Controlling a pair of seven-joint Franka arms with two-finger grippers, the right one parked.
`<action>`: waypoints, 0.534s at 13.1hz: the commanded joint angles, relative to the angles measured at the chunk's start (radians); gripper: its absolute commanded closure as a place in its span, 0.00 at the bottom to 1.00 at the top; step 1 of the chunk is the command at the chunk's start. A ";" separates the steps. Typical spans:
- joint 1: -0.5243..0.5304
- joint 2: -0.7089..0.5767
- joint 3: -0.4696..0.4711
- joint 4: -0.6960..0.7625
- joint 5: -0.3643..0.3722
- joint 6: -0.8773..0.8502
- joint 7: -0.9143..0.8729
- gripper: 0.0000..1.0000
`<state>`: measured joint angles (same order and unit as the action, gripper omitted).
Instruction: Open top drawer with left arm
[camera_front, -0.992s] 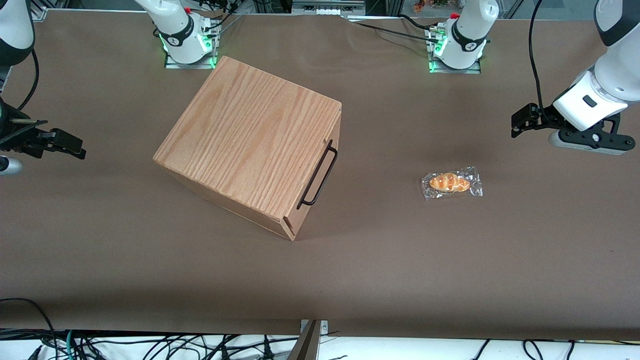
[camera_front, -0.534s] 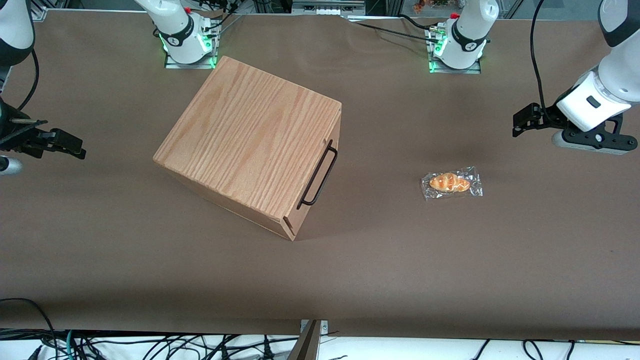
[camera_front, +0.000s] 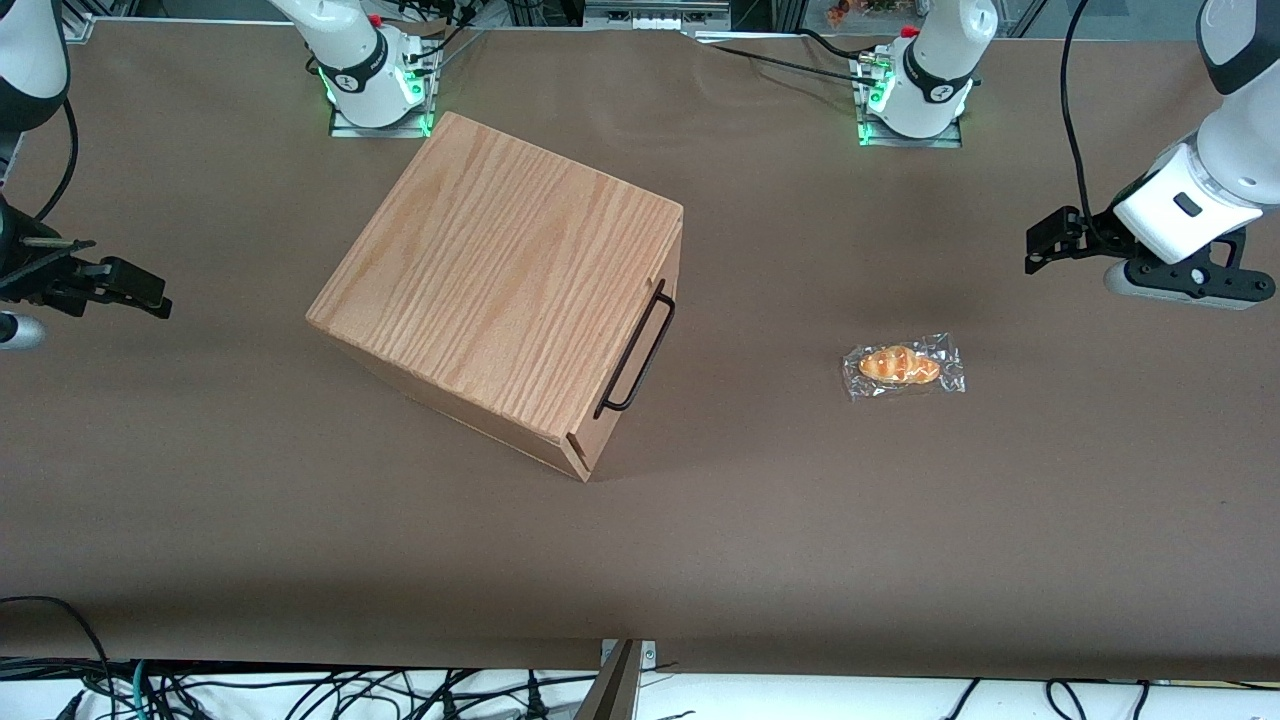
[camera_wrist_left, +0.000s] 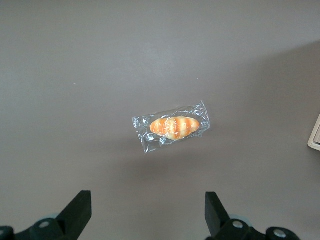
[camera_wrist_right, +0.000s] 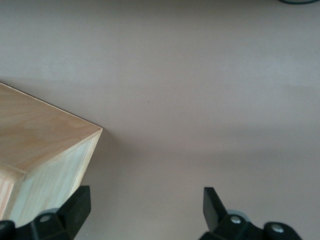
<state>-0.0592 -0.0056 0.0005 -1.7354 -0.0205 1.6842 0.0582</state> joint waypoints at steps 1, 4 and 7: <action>0.007 -0.007 -0.004 -0.004 -0.023 -0.009 -0.005 0.00; 0.007 -0.005 -0.004 -0.004 -0.023 -0.021 -0.005 0.00; 0.002 -0.005 -0.008 -0.004 -0.024 -0.040 0.005 0.00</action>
<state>-0.0593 -0.0052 -0.0008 -1.7355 -0.0206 1.6667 0.0577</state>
